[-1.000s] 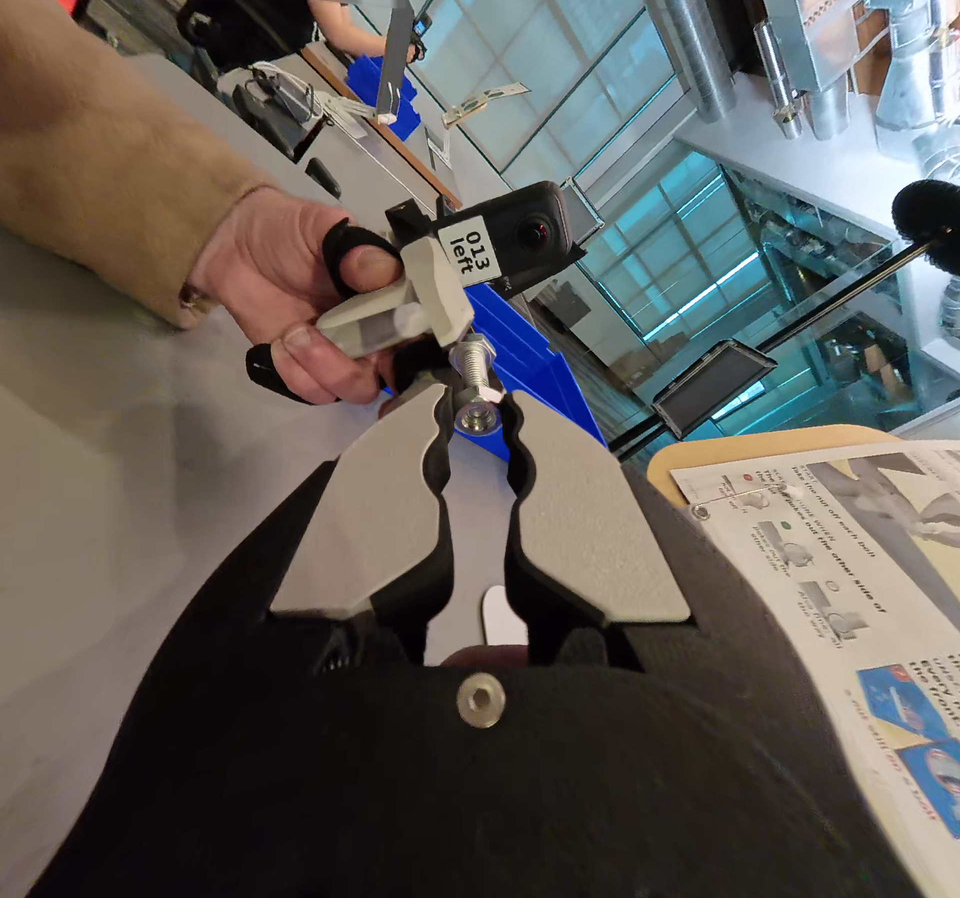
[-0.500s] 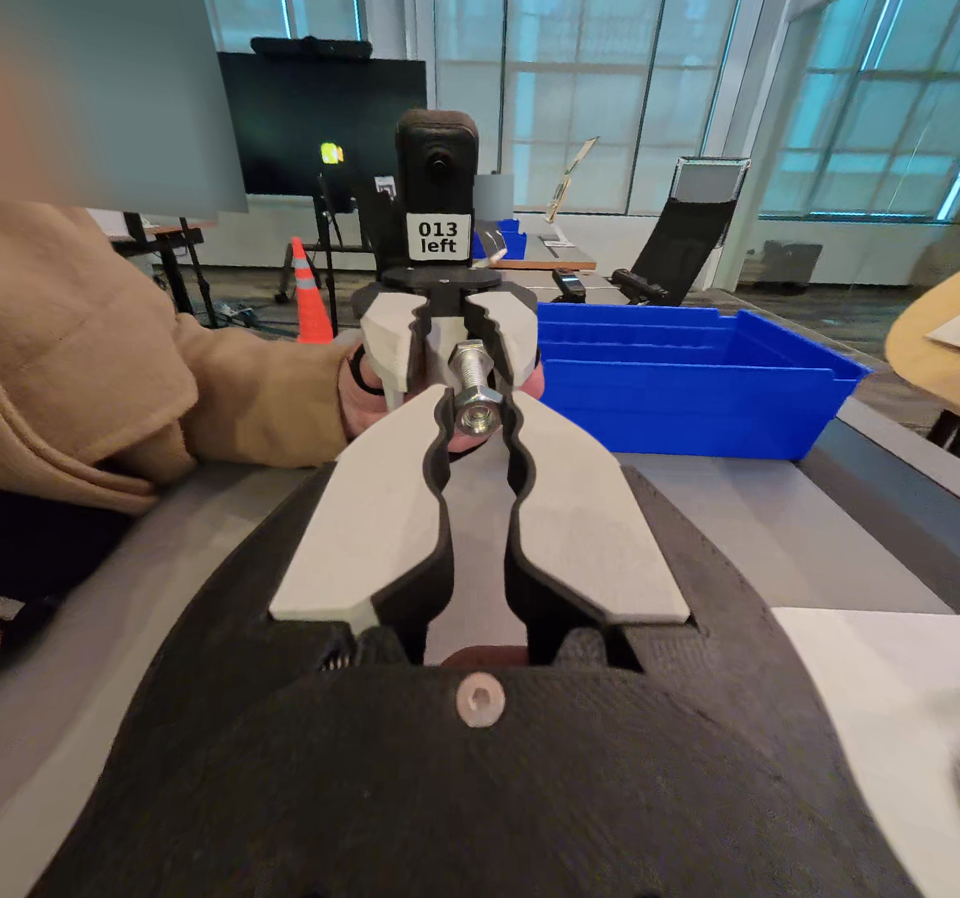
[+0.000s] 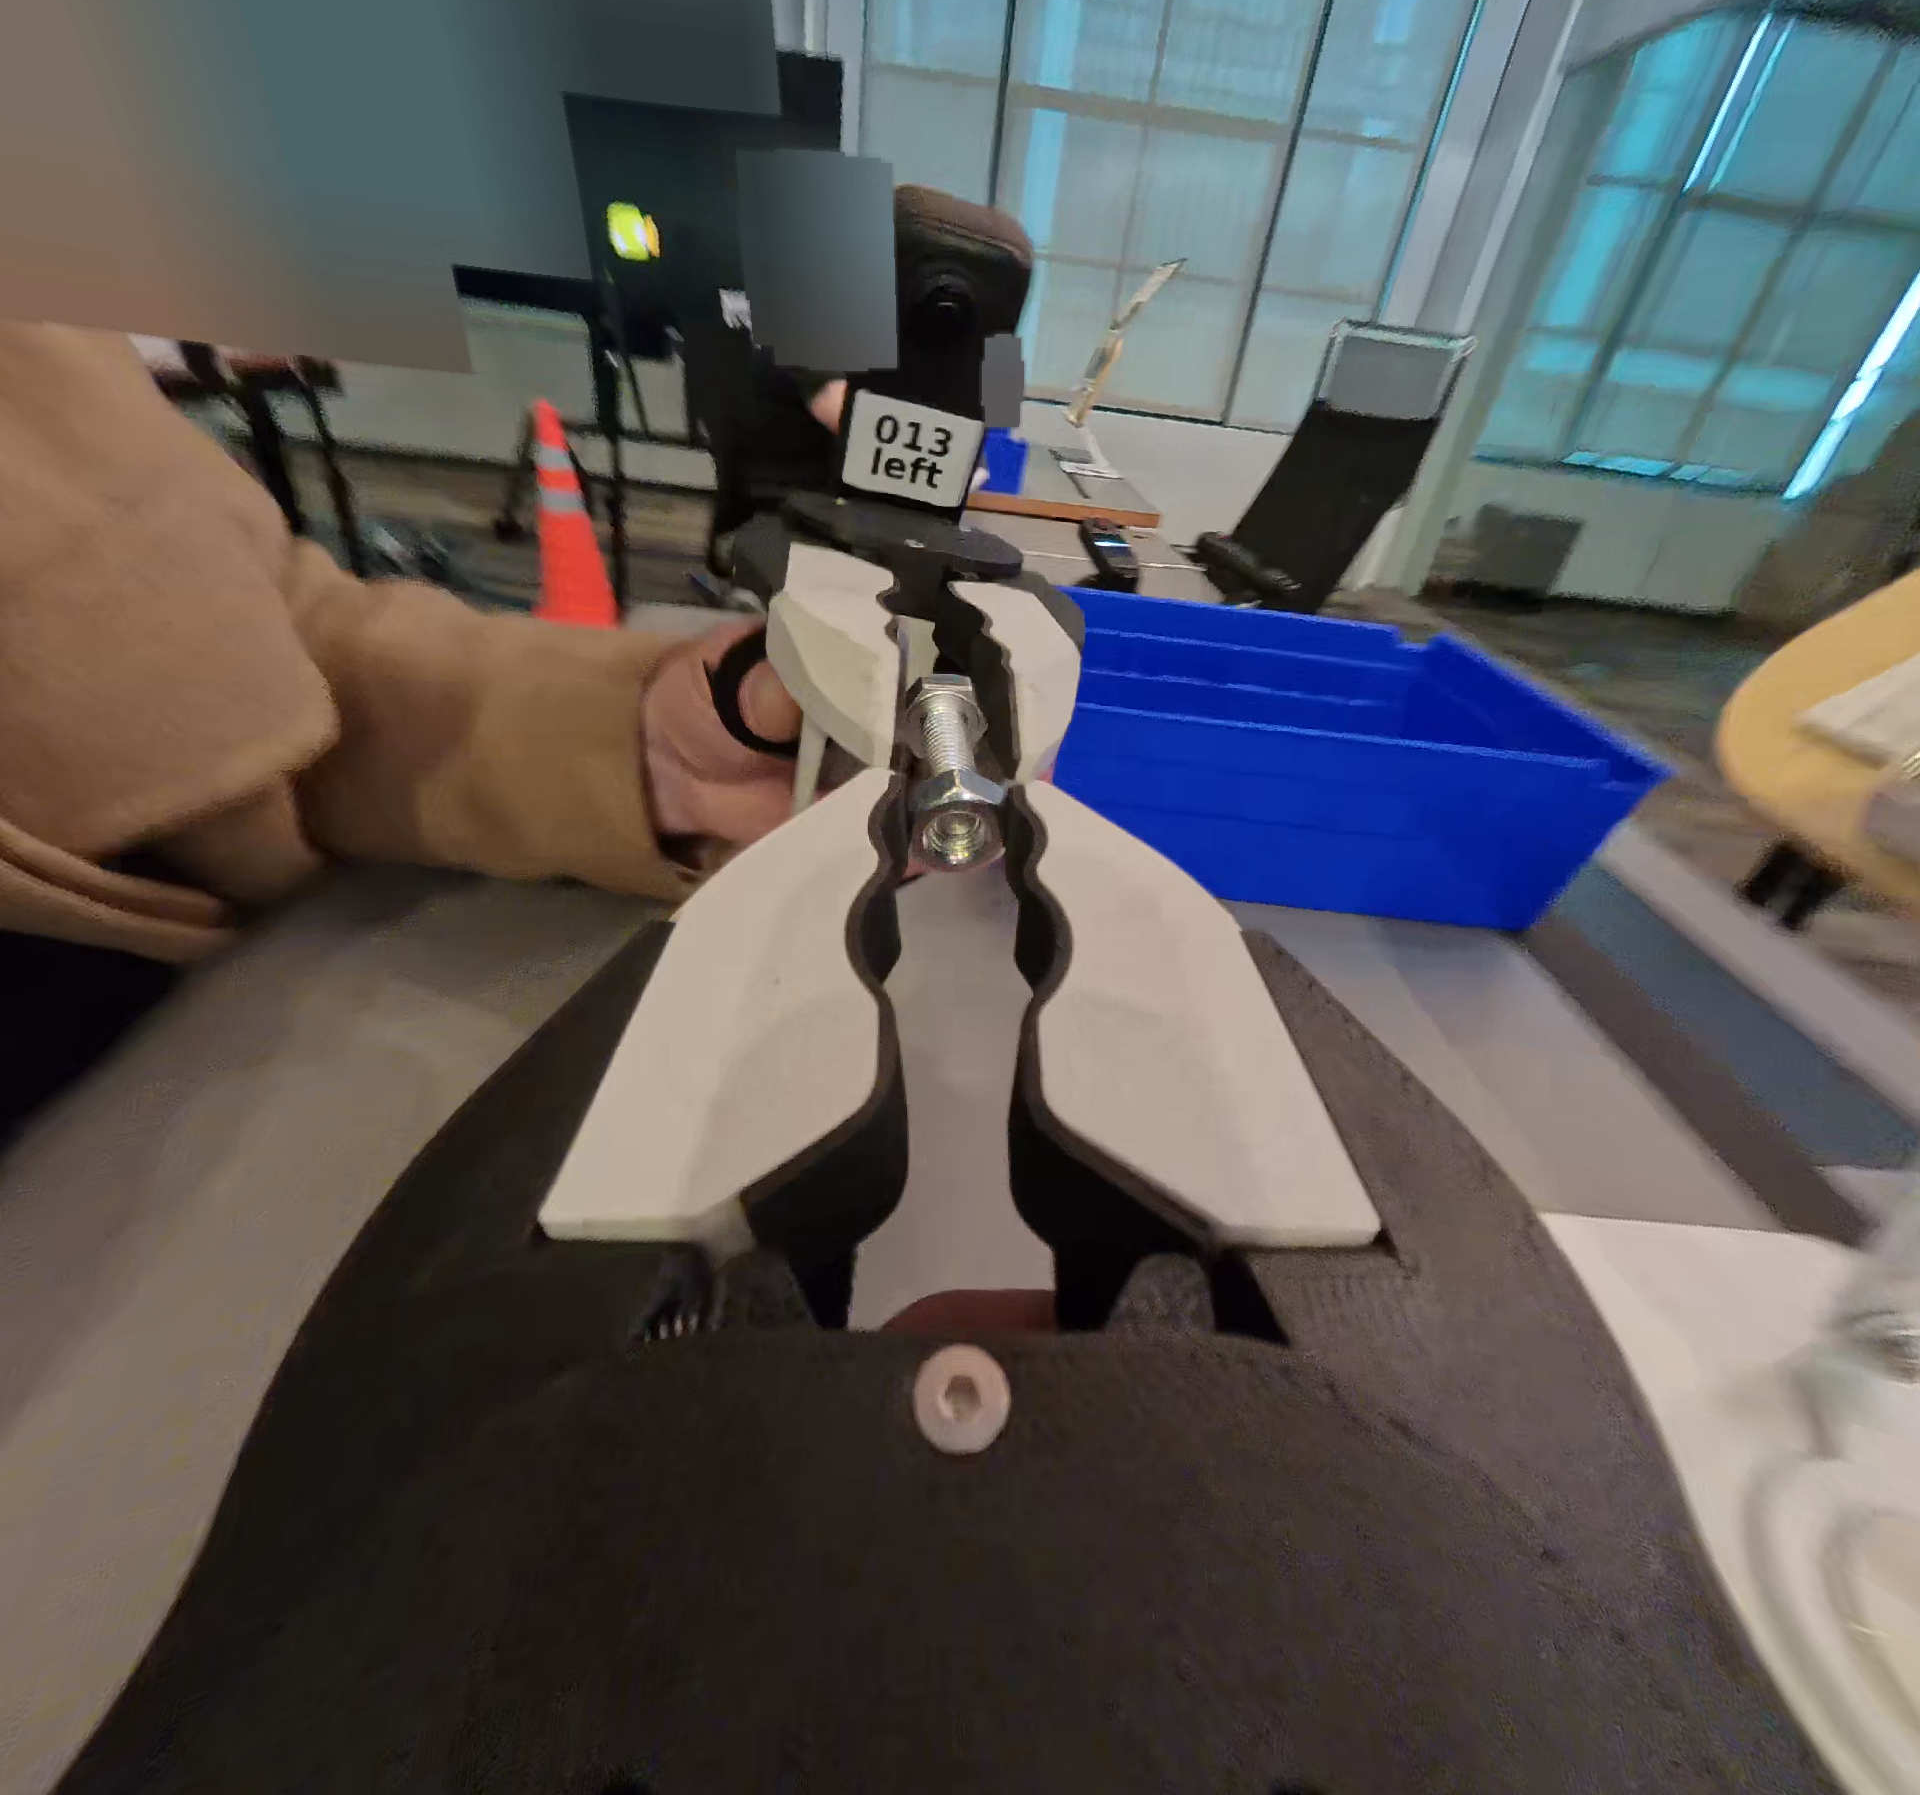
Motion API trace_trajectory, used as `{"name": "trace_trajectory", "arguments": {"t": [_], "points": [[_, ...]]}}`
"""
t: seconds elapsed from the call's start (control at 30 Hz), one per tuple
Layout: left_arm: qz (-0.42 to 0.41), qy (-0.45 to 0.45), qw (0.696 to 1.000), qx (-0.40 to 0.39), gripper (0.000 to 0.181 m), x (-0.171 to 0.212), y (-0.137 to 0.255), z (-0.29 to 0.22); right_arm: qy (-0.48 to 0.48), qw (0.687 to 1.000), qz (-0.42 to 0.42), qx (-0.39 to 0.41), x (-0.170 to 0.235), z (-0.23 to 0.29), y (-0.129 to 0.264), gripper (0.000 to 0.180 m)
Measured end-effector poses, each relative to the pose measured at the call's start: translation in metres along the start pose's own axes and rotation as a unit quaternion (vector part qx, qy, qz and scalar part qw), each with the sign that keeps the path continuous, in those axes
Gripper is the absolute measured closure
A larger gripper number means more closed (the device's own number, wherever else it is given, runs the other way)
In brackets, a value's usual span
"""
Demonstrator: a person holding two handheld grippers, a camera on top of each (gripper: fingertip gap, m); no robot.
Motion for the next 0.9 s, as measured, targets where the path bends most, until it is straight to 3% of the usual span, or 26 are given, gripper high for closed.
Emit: {"name": "trace_trajectory", "arguments": {"t": [0.1, 0.2, 0.37, 0.5, 0.73, 0.9], "points": [[-0.02, 0.094, 0.995, 0.038, 0.161, 0.006, -0.001, 0.008, 0.136, 0.989, 0.034, 0.045, -0.003, 0.007, 0.0, 0.161], [-0.039, 0.172, 0.981, 0.076, 0.161, 0.013, -0.002, 0.014, 0.275, 0.955, 0.08, 0.082, -0.006, 0.016, -0.002, 0.161], [-0.049, 0.235, 0.964, 0.112, 0.161, 0.02, -0.003, 0.018, 0.465, 0.867, 0.135, 0.118, -0.005, 0.03, -0.004, 0.162], [-0.061, 0.258, 0.956, 0.127, 0.162, 0.022, -0.003, 0.019, 0.558, 0.802, 0.16, 0.14, -0.004, 0.037, -0.007, 0.162], [-0.061, 0.257, 0.956, 0.127, 0.162, 0.021, -0.003, 0.019, 0.572, 0.791, 0.16, 0.144, -0.004, 0.039, -0.008, 0.162], [-0.066, 0.252, 0.957, 0.129, 0.161, 0.02, -0.003, 0.019, 0.512, 0.836, 0.14, 0.136, -0.006, 0.037, -0.006, 0.162]]}}
Point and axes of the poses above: each gripper's, where its closed fingertips meet, y back along the fingers, x out of its underside, z = x × y across the jaws, the point moved 9 cm from there along y, back along the fingers, and after that the axes turned 1 degree about x, right-handed, at the moved point
